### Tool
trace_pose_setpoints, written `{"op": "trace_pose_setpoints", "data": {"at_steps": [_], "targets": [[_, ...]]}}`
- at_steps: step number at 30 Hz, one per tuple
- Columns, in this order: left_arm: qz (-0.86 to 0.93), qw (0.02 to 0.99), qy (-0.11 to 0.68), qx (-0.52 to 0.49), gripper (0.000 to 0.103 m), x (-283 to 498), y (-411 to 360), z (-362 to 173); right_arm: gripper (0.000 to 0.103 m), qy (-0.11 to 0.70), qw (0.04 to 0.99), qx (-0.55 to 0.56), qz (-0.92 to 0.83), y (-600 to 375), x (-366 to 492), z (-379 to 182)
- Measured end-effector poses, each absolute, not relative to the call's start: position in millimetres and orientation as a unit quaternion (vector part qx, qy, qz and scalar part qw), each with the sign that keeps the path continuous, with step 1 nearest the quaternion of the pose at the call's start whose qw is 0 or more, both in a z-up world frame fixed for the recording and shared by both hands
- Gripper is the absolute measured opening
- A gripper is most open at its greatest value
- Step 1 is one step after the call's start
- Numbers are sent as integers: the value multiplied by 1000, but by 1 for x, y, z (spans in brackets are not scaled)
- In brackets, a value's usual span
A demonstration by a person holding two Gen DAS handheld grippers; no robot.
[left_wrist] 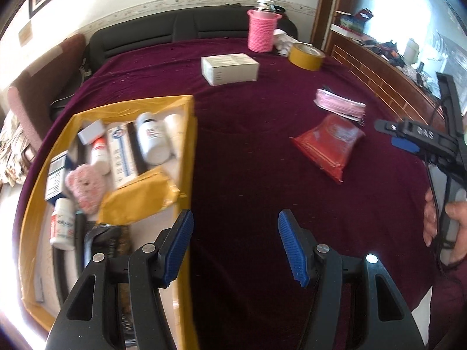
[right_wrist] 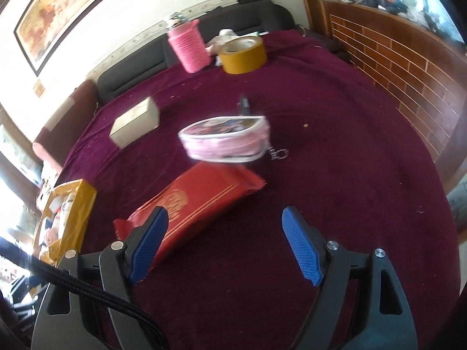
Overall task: Organize objects
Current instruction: 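Move both grippers back to the pink pouch and red packet on the table, then grasp the pink cartoon zip pouch with the left gripper while the right gripper grasps the small black item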
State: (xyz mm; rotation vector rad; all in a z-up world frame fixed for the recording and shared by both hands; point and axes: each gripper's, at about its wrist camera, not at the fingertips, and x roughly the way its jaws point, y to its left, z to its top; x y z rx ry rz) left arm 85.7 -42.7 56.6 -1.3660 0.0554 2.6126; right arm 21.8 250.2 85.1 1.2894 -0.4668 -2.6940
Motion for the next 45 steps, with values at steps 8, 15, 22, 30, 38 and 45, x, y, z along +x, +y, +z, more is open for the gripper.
{"op": "trace_pose_setpoints", "data": {"at_steps": [8,15,22,30,38,45], "targets": [[871,136,18,-472,54,83,-17,48,80,-179,21,426,-887,292,-28,96],[871,138,-14,-471,54,77,-24,49,80,-148,12,473,-868,289,-86,81],[872,134,-35,-469,54,70,-41,49,82,-255,320,498,-764,233,-85,69],[866,137,-79,-474,54,49,-48,48,82,-125,122,475,-863,237,-88,100],[881,131,-93,-445,54,-4,-24,69,79,4,6,488,-873,223,-140,64],[869,135,-108,-464,54,-57,-2,53,22,-22,-4,490,-871,232,-165,52]]}}
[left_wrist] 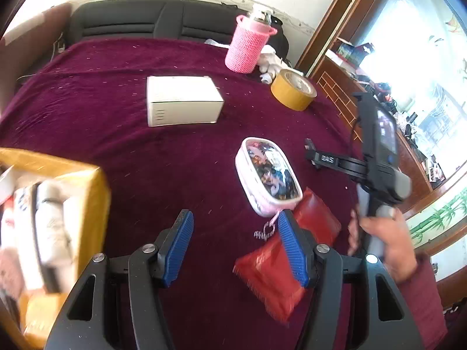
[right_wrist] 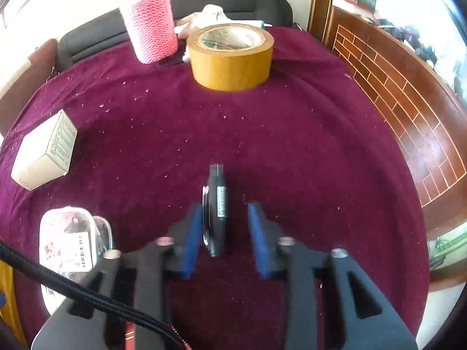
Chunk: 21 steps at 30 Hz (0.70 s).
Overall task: Organize objects
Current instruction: 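Grasp the pink cartoon zip pouch with the left gripper while the right gripper grasps the small black item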
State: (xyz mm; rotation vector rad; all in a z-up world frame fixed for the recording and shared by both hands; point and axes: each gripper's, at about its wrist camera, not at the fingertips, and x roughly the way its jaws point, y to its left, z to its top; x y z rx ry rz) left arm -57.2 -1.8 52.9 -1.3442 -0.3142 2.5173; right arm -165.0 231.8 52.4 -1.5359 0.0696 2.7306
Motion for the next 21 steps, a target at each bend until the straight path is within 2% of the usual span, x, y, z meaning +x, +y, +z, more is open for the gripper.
{"op": "trace_pose_setpoints", "data": {"at_steps": [2,10,13,16,18,20,21], "targets": [[865,137,-110,-470,54,-70,9,44,15,41,-4,-493,869,242,-159,54],[855,149,-102,-486,54,-128,47,16,15,70,-21,-473,878,264,-121,51],[859,148,-77,-484,61,-138,65,14,15,77,-29,-473,877,266,-124,52],[868,138,-48,-474,76,-141,81,11,15,87,-34,-470,878,268,-124,50],[868,139,-40,-474,82,-145,90,9,15,90,-36,-466,880,269,-123,49],[861,148,-23,-486,80,-149,100,6,15,92,-38,-459,883,269,-122,49],[857,157,-3,-491,72,-149,107,6,15,93,-39,-456,884,269,-123,48]]}}
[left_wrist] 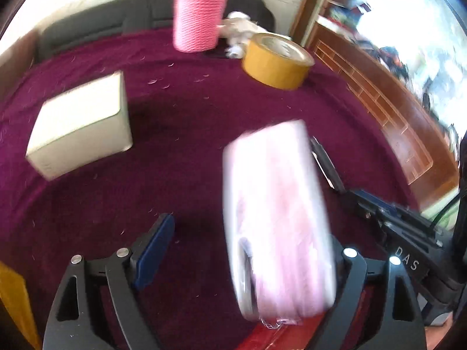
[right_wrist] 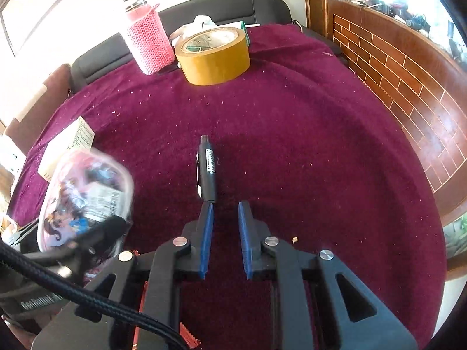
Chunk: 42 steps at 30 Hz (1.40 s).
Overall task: Organize objects
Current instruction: 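Grasp the pink cartoon zip pouch with the left gripper while the right gripper grasps the small black item, then carry the pink pouch and the black item over the tray with both grippers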
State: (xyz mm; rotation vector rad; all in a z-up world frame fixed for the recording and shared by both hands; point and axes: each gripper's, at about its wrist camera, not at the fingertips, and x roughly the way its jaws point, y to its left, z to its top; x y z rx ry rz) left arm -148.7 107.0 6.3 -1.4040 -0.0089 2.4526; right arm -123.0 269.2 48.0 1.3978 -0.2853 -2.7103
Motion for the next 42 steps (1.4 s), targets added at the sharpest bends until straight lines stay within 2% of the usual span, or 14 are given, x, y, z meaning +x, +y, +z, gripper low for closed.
{"op": "trace_pose_setpoints", "data": {"at_steps": [1,2,4,9,13,15,17,21,22,23,25,33,42], "targets": [[858,163,14,-488,44,-146,113,7,15,-98,42,452,-886,271,-123,47],[862,150,32,-483,33,-142,115,9,15,-107,45,446,-887,273,-123,47],[864,162,10,-477,26,-140,106,11,15,-125,53,436,-890,278,-123,45],[871,151,-20,-466,26,-127,78,22,19,-168,67,430,-884,288,-131,44],[876,147,-32,-459,26,-114,58,33,20,-139,54,445,-883,280,-135,48],[876,150,-44,-456,26,-109,48,38,31,-104,37,457,-883,270,-141,52],[879,154,-49,-449,26,-104,40,44,56,-72,19,462,-884,261,-149,55],[877,158,-66,-448,26,-89,13,49,58,-52,6,475,-879,253,-170,51],[877,157,-73,-449,26,-85,4,50,56,-49,4,474,-879,252,-173,49],[877,154,-78,-448,26,-81,-4,51,35,-38,-9,473,-880,251,-175,49],[879,148,-93,-444,26,-70,-26,54,13,-25,-24,476,-879,250,-175,51],[900,91,-125,-408,26,-10,-124,72,13,-90,11,472,-877,259,-137,69],[908,-3,-141,-395,27,70,-226,67,13,-122,125,461,-870,205,-69,113]]}}
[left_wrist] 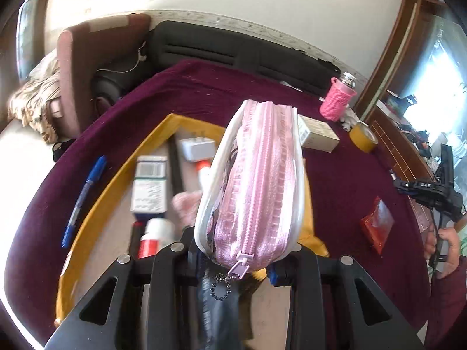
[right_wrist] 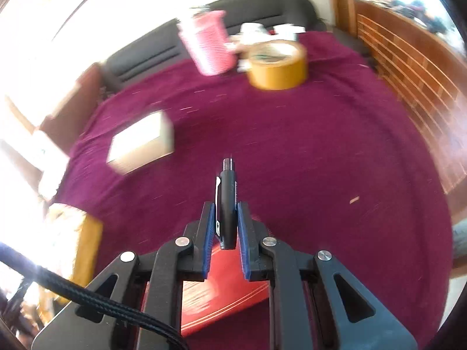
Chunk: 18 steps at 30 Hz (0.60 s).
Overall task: Organize objects
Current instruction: 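Carry the pink pouch and the black item over the tray with both grippers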
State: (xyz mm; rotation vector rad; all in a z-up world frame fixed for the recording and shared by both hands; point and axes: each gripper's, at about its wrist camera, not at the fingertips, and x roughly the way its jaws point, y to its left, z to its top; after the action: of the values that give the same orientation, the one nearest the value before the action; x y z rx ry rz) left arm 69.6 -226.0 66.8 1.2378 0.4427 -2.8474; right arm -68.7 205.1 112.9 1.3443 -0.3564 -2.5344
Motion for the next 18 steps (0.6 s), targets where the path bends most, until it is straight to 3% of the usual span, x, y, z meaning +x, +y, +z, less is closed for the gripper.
{"op": "trace_pose_setpoints", "data": {"at_steps": [10,18], "targets": [[-894,29,168,415,27,130,-255,33,13,-95,294,477,-823,65,18,131],[-900,21,121,417,27,133,-240,25,14,-56,376,514,-769,-26,89,105]]}}
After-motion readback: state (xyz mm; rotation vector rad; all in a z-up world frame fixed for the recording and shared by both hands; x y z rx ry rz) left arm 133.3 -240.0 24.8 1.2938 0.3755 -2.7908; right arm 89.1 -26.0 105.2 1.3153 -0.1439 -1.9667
